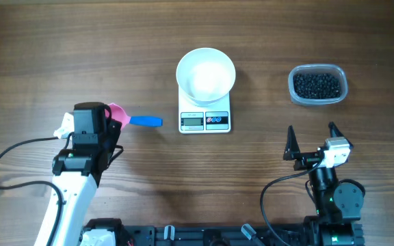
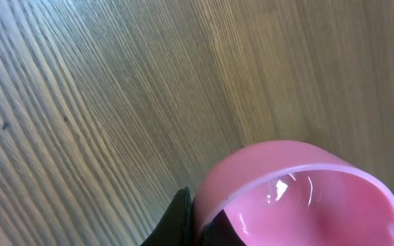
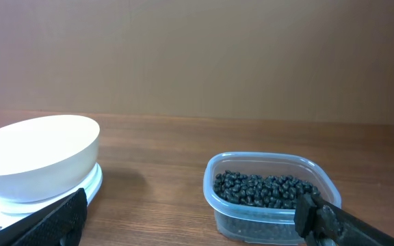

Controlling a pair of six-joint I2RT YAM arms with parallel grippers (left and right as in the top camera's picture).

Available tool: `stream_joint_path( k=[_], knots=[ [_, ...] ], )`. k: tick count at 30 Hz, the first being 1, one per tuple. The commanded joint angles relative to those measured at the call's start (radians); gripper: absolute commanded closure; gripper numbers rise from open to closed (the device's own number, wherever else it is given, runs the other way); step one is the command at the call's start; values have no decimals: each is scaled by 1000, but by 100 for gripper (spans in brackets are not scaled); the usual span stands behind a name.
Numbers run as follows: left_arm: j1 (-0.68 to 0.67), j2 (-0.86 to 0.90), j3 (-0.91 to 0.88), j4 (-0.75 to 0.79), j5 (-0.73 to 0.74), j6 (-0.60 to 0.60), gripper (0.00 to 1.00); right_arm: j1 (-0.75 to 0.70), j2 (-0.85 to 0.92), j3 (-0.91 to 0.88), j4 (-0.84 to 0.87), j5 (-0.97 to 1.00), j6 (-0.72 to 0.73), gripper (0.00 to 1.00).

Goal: Scoop item into bowl and weigh 150g on scale
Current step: 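Grasp the pink scoop rim with the left gripper and lift it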

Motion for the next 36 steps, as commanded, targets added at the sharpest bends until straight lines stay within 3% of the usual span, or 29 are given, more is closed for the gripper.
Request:
stream_joint_path(
  k=[1, 19, 23, 30, 36],
  knots=[
    [-6, -10, -3, -1, 19, -39, 96, 4, -7, -2, 2, -2, -17, 0],
    [-11, -10, -3, 37, 85, -115, 96, 4, -7, -2, 2, -2, -17, 0],
    [-11, -10, -3, 71, 74, -216, 96, 4, -7, -2, 2, -2, -17, 0],
    [-11, -10, -3, 316, 31, -243, 96, 4, -7, -2, 2, -2, -17, 0],
    [-10, -10, -3, 438, -32, -235, 96, 4, -7, -2, 2, -2, -18, 0]
  ],
)
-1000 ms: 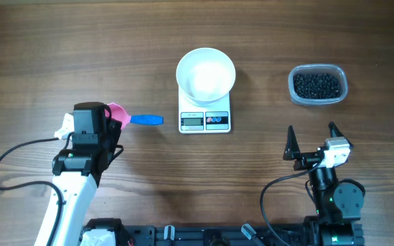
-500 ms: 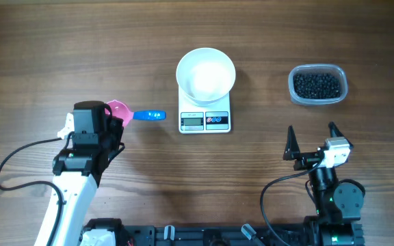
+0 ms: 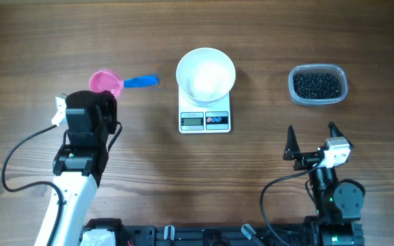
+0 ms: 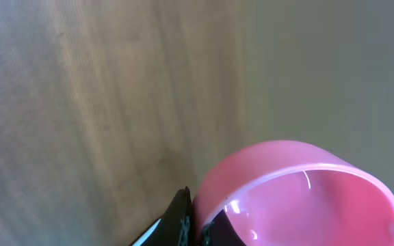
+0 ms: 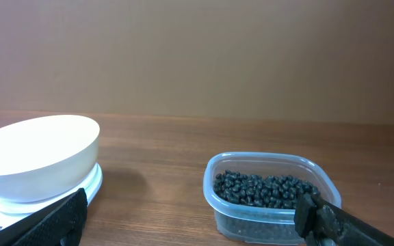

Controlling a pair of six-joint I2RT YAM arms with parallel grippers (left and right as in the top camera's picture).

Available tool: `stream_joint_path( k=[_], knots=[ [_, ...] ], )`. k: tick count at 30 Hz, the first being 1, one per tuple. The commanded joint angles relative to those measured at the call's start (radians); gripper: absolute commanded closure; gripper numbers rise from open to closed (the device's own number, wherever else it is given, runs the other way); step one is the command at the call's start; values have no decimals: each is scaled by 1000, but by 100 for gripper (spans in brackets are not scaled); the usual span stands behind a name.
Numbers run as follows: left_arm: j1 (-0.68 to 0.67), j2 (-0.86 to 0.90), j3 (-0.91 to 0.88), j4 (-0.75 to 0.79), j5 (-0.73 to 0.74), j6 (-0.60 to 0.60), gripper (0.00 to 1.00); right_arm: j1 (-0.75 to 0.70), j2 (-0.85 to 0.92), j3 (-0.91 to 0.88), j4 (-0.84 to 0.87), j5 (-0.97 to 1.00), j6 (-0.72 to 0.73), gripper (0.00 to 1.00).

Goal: Scoop item into bowl and weigh 150g on scale
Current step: 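Grasp the pink scoop rim with the left gripper and lift it, then bring the scoop toward center and move the right gripper to meet it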

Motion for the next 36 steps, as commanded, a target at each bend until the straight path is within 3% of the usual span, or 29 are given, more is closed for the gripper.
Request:
stream_joint_path(
  k=[1, 7, 21, 23, 27, 30, 33, 36],
  knots=[
    [-4, -10, 0, 47, -64, -5, 96, 4, -7, -2, 2, -2, -17, 0],
    [-5, -10, 6, 53, -64, -5, 96, 4, -7, -2, 2, -2, -17, 0],
    [-5, -10, 6, 23, 127, -6, 96, 4, -7, -2, 4, -18, 31, 0],
    [-5, -10, 6, 4, 129, -10, 96, 4, -7, -2, 4, -18, 196, 0],
    [-5, -10, 6, -24, 130, -10, 96, 4, -5, -2, 8, -76, 879, 0],
    [-5, -10, 6, -26, 130, -10, 96, 4, 6, -2, 18, -165, 1188, 0],
    [-5, -10, 6, -27, 130, -10, 96, 4, 8, -2, 19, -182, 1402, 0],
    [-5, -10, 6, -26, 131, -10, 96, 4, 8, -2, 19, -169, 1469, 0]
  ],
)
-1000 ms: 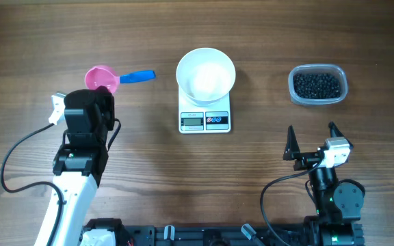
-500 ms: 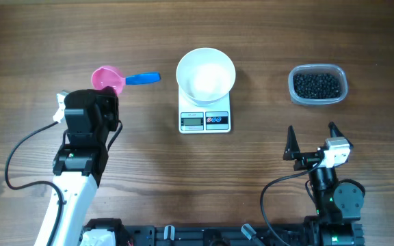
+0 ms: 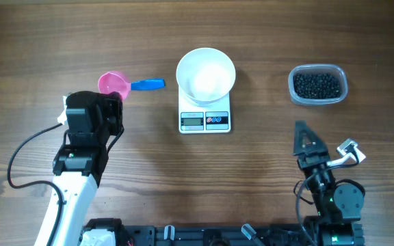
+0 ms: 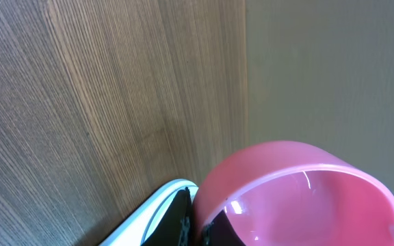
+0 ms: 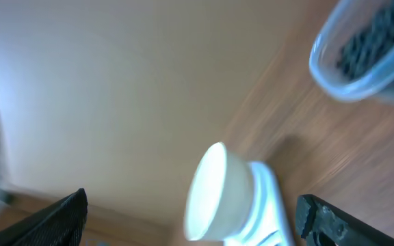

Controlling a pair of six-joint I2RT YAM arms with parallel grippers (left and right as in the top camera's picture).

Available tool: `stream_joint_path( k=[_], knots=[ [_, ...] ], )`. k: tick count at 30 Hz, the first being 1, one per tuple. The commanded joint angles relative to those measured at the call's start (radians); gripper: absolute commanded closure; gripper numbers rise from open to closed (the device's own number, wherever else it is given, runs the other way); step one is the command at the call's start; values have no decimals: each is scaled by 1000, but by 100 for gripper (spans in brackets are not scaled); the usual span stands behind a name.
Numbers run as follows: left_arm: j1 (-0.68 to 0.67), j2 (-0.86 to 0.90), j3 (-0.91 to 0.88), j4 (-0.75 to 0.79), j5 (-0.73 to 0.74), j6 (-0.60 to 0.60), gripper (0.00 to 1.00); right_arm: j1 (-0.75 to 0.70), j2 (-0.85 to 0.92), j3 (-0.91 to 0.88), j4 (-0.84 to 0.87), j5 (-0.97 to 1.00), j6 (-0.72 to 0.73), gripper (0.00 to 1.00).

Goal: Scoop item into bowl and weigh 150g on scale
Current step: 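Bring the scoop toward center and move the right gripper to meet it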

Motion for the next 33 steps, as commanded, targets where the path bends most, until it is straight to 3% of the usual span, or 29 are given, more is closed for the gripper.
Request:
stream_joint_path(
  k=[1, 2, 4, 5, 11, 18, 23, 28, 31, 33],
  knots=[
    [-5, -10, 6, 0, 10, -2, 96, 4, 6, -2, 7, -28, 164, 0],
    [-5, -10, 6, -1, 13, -2, 96, 4, 6, -2, 7, -29, 94, 0],
    [-5, -10, 6, -1, 17, -2, 96, 4, 12, -1, 9, -82, -233, 0],
    [-5, -10, 6, -2, 17, -2, 96, 4, 19, 1, 8, -101, -296, 0],
    [-5, -10, 6, -9, 17, -2, 96, 4, 125, 95, -105, -103, -477, 0],
    [-5, -10, 6, -13, 35, -2, 96, 4, 320, 392, -436, -111, -657, 0],
    [-5, -10, 6, -20, 73, -2, 96, 4, 406, 579, -607, -189, -701, 0],
    [-5, -10, 6, -66, 134, -2, 96, 4, 419, 674, -650, -392, -690, 0],
    [-5, -10, 6, -82, 187, -2, 96, 4, 419, 676, -656, -435, -475, 0],
    [-5, -10, 6, -84, 217, -2, 96, 4, 419, 674, -657, -425, -445, 0]
  ],
)
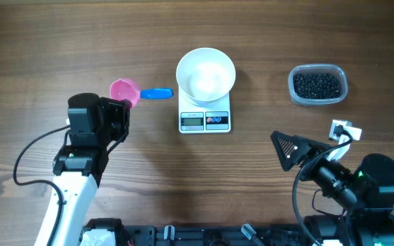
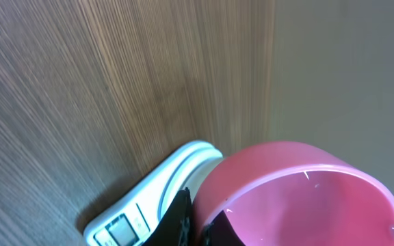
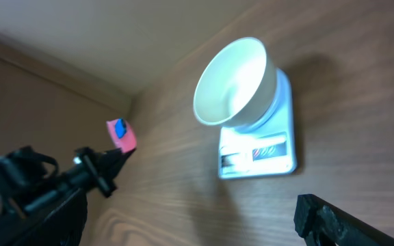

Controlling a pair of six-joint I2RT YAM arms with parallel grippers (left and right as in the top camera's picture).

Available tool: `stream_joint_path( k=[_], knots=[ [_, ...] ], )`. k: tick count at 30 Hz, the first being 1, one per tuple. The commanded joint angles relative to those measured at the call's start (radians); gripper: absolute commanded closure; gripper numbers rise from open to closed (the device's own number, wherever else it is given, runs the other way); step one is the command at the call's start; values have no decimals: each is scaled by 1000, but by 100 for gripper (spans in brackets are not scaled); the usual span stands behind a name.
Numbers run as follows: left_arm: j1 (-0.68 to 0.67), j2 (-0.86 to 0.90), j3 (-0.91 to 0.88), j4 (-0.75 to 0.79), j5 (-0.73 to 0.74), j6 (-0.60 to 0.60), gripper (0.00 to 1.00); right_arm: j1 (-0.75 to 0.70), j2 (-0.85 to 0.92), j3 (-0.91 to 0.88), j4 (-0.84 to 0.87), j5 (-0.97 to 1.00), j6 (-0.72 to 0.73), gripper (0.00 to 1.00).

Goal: Scoop item into bowl and weigh 150g on scale
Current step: 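Bring the scoop toward center and move the right gripper to meet it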

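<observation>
A pink scoop with a blue handle hangs left of the scale. My left gripper is shut on the wall of its cup. In the left wrist view the empty cup fills the lower right, with the fingers pinching its rim. The white bowl stands empty on the white scale. A clear tub of black beans sits at the right. My right gripper is open near the front right, turned left toward the scale and bowl.
The wooden table carries nothing else. The left arm and the scoop show in the right wrist view. Black cables trail from both arms along the front edge.
My left gripper has moved right with the scoop, closer to the scale. The right arm has swung further left and risen; its camera now looks at the scale and the left arm.
First the left gripper held the scoop low and left of the scale, while the right gripper rested open facing the bean tub. The scoop then stood further back left. After that the right gripper was tilted, and the scoop has since come rightward to the scale's side.
</observation>
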Motion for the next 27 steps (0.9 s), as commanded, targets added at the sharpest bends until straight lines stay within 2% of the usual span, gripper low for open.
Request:
stream_joint_path(
  k=[1, 6, 11, 18, 22, 27],
  knots=[
    [-8, -10, 6, -2, 86, -2, 96, 4, 6, 18, 2, 16, 114, 0],
    [-58, -10, 6, -33, 100, -2, 96, 4, 6, 18, 19, 50, -98, 0],
    [-114, -10, 6, -46, 140, -2, 96, 5, 56, 19, 69, -16, -133, 0],
    [-166, -10, 6, -49, 187, -58, 96, 25, 268, 21, 178, -240, -200, 0],
    [-186, -10, 6, -81, 191, -8, 96, 112, 347, 21, 272, -311, -198, 0],
    [-186, -10, 6, -177, 195, -9, 96, 268, 412, 21, 307, -192, -227, 1]
  ],
)
